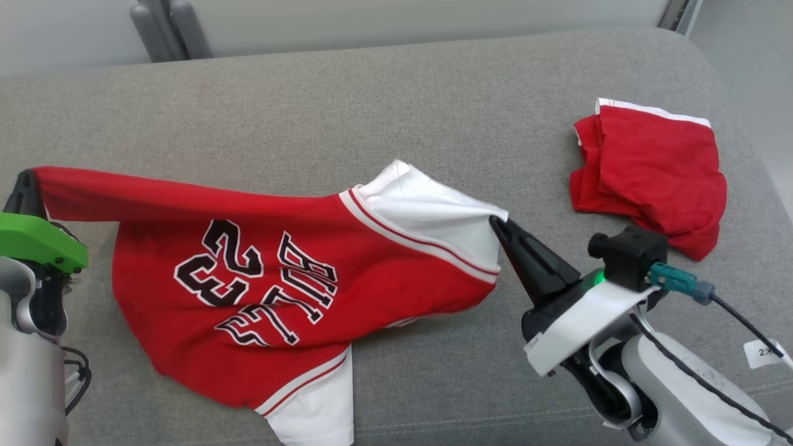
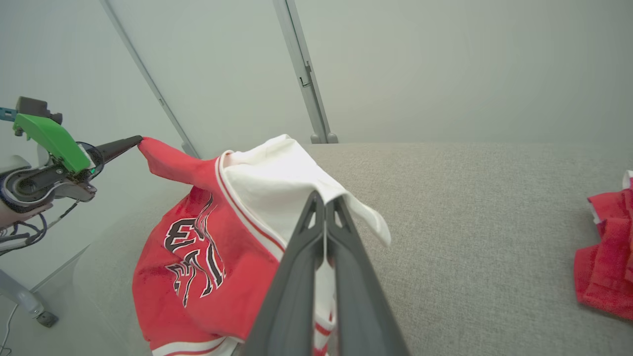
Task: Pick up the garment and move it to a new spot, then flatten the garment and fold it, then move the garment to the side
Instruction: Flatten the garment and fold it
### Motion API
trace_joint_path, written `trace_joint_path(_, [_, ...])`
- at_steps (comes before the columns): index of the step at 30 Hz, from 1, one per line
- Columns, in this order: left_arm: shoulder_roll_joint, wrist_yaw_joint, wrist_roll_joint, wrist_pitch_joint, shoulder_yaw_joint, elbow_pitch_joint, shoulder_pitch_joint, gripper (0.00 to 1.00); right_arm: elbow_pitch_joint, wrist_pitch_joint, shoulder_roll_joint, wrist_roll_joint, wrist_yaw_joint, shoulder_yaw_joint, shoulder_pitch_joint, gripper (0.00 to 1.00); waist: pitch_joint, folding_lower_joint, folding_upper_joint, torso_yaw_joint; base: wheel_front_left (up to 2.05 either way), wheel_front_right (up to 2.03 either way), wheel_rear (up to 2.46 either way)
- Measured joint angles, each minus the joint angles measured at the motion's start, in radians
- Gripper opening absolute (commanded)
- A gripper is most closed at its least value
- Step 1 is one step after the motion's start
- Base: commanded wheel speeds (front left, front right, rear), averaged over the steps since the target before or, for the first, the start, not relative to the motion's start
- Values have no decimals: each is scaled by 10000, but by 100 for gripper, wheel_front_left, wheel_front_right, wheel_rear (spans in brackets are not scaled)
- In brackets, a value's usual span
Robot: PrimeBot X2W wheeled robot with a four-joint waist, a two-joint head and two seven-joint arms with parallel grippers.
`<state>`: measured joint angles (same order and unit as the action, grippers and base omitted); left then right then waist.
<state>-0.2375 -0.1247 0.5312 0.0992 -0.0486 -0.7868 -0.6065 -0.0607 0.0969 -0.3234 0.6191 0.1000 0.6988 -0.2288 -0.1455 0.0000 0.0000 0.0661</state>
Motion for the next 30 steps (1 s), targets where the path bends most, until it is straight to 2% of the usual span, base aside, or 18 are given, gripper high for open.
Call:
trace_joint_path(10, [-23,0,1388,-171,-36,1064,37,0,-928,316,-309,600,-109,-867,-249,0,1034,0,0,-85,0,0,0])
trace_joint_path(19, [-416,-19,1553,-470,-111,2435,213,0,-2274,345,-978,811,-293,-1841,-967,0,2106,0,0,-108,0,0,0])
trace_joint_path(24, [-464,-31,1569,-823,-127,3312,677,0,-3152,282,-1296,1315,-364,-2345,-1073,0,2661,0,0,-62,0,0,0])
trace_joint_path(30, [-545,82,1592,-1354,-148,4811,1616,0,-4330,146,-1488,2019,-261,-2888,-809,0,3244,0,0,59,0,0,0])
